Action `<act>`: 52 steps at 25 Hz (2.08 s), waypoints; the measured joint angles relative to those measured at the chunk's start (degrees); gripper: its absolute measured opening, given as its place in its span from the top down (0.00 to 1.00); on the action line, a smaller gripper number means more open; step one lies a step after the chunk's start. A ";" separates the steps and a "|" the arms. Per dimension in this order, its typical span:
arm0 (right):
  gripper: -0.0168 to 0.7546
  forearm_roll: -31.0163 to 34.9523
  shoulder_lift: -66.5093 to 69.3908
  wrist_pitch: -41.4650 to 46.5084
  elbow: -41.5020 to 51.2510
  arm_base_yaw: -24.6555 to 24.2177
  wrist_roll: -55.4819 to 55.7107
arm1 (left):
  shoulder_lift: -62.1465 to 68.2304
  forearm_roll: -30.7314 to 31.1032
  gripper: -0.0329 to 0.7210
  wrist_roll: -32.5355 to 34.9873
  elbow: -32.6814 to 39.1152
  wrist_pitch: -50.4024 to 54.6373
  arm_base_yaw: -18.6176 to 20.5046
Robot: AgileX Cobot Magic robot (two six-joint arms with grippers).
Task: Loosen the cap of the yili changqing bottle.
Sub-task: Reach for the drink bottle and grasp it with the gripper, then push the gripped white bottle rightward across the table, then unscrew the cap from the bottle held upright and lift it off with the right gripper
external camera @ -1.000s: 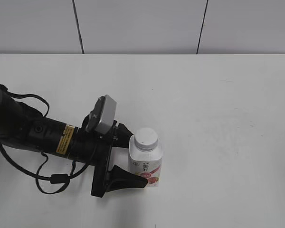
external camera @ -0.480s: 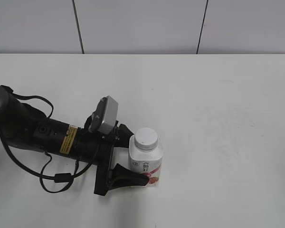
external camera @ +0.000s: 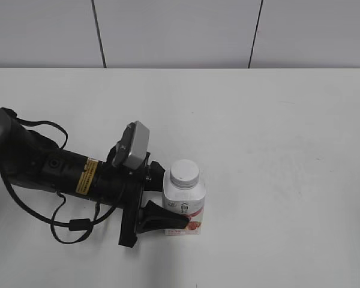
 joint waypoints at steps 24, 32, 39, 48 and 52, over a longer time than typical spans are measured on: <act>0.36 0.00 0.00 0.00 0.00 0.00 0.00 | 4.47 0.50 0.41 -2.85 -16.44 2.72 3.57; 0.36 0.00 0.00 0.00 0.00 0.00 0.00 | 6.85 0.62 0.41 -3.97 -17.47 1.93 3.69; 0.36 0.00 0.00 0.00 0.00 0.00 0.00 | 6.85 0.46 0.41 -6.12 -17.47 2.03 3.69; 0.36 0.00 0.00 0.00 0.00 0.00 0.00 | 6.90 0.46 0.41 -7.47 -17.47 2.03 3.80; 0.36 0.00 0.00 0.00 0.00 0.00 0.00 | 6.90 0.46 0.41 -7.53 -17.47 2.05 3.80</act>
